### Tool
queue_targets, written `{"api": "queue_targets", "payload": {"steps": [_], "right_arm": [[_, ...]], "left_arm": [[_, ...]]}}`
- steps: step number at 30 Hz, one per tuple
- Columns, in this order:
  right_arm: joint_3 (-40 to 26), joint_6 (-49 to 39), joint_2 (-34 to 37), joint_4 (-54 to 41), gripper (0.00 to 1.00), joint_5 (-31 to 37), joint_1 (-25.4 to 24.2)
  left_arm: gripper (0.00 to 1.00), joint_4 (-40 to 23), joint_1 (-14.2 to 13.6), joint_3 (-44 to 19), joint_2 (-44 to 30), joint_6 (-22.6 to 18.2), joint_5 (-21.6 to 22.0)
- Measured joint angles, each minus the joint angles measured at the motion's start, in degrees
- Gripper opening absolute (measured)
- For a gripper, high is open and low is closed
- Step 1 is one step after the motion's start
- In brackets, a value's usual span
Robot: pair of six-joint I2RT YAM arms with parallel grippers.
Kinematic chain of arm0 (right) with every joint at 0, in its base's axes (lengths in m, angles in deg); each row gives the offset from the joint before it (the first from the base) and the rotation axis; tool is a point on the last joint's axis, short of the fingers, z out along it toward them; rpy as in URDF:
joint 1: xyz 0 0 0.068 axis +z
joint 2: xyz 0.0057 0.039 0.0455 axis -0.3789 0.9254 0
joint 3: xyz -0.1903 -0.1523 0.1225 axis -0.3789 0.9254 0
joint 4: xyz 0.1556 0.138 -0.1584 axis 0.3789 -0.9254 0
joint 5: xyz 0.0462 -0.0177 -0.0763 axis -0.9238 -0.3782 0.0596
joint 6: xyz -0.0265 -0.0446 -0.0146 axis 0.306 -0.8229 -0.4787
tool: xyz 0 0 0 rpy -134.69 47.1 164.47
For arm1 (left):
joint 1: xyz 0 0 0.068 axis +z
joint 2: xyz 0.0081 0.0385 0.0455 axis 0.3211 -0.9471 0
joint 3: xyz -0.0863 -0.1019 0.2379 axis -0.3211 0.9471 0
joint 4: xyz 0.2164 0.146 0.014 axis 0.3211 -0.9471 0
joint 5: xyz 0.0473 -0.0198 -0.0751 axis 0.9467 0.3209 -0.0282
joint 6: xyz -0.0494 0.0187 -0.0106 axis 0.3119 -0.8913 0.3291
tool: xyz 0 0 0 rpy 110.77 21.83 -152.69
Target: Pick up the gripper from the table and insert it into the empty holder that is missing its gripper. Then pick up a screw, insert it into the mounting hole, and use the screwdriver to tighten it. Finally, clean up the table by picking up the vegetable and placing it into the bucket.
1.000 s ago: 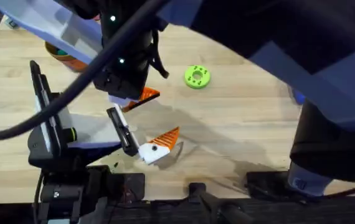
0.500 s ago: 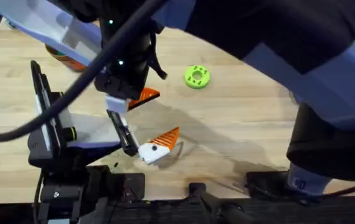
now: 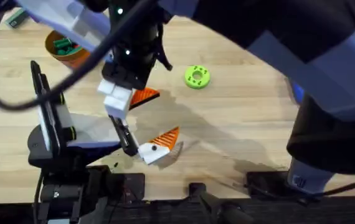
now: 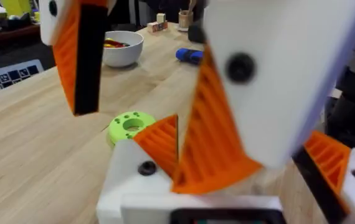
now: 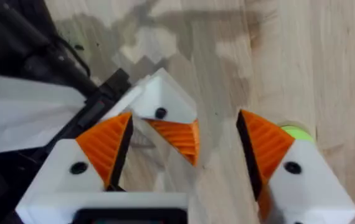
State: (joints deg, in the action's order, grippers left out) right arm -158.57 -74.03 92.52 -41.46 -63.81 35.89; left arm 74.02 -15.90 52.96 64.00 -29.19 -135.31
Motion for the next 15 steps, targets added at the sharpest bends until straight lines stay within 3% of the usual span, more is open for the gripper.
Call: {"api": "queue_targets", "payload": {"steps": [5, 15], "right_arm": [[0.0, 4.2, -0.89, 0.34, 0.97, -0.65, -3.99], [-0.07, 11.26, -7.66, -3.23, 0.97, -0.65, -16.77]], "left_arm": [[0.985, -0.01, 0.0, 0.0, 0.01, 0.0, -0.15], [0.986, -0.01, 0.0, 0.02, -0.01, -0.02, -0.17]]}}
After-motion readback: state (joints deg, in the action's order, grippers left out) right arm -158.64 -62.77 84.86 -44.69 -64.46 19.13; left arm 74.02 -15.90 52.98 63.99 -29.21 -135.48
